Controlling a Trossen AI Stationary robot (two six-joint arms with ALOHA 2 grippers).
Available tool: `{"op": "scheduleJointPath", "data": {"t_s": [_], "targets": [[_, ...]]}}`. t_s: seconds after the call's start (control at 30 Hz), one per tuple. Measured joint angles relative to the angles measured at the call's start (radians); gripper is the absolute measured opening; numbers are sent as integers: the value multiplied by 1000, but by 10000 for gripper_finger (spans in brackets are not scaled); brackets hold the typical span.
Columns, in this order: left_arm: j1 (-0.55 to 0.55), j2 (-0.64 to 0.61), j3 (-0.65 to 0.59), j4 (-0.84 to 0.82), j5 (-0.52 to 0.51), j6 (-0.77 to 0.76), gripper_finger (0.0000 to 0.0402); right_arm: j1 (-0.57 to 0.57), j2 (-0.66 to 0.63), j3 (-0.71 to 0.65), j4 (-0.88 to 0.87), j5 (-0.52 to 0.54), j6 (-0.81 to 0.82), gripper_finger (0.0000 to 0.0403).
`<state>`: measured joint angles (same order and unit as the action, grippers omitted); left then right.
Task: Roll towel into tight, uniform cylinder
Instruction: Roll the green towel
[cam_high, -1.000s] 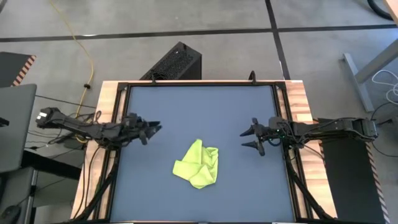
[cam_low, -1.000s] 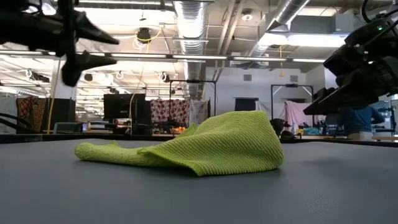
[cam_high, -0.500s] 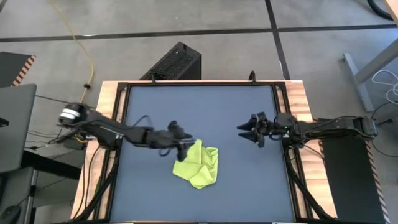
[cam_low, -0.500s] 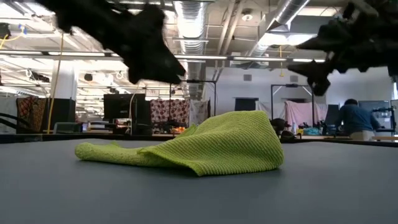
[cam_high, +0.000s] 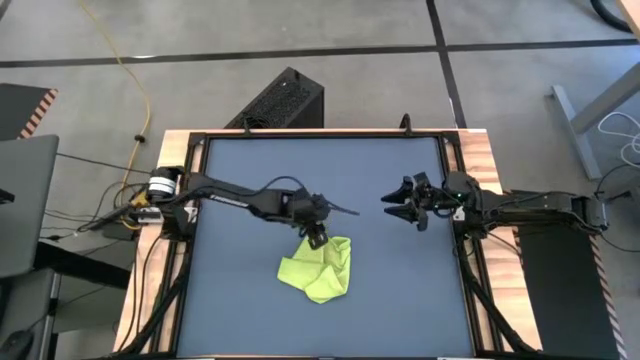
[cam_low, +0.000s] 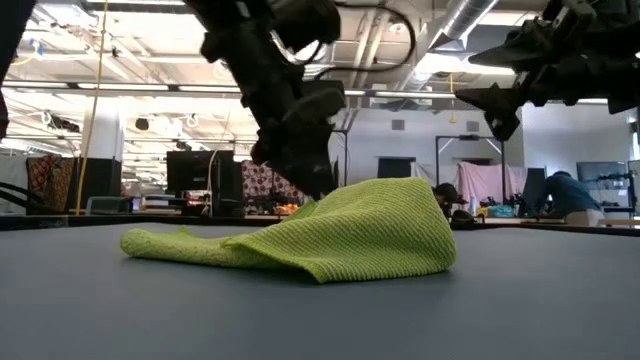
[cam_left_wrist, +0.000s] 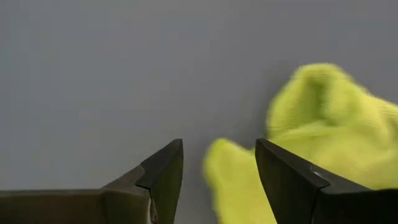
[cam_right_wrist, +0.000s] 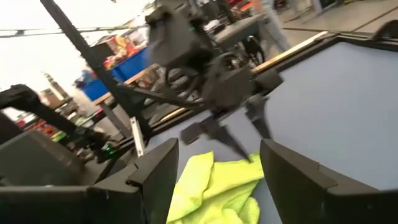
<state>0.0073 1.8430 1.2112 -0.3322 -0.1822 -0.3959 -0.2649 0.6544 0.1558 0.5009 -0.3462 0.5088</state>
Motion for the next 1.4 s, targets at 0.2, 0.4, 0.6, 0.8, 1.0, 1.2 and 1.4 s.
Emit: {"op": "scheduleJointPath", "data": {"t_s": [0.2, 0.4, 0.6, 0.8, 1.0, 1.2, 1.4], "targets": [[24, 21, 44, -96, 27, -62, 190, 0, 0, 0, -35, -79, -60, 254], [17, 53, 46, -98, 96, 1, 190, 0, 16, 2, -41, -75, -84, 254], [18, 90, 46, -77, 90, 29, 161, 14, 123, 18, -53, -13, -99, 254], [-2, 44, 45, -112, 117, 76, 15, 17, 262, 92, -48, 5, -107, 254], [-42, -120, 45, -156, 105, 105, 1, 57, 402, 164, -55, 6, -199, 254], [-64, -315, 45, -282, 108, 40, 0, 139, 594, 298, -124, 5, -421, 254], [-93, -411, 45, -352, 48, -26, 0, 159, 805, 474, -275, -47, -564, 254]]}}
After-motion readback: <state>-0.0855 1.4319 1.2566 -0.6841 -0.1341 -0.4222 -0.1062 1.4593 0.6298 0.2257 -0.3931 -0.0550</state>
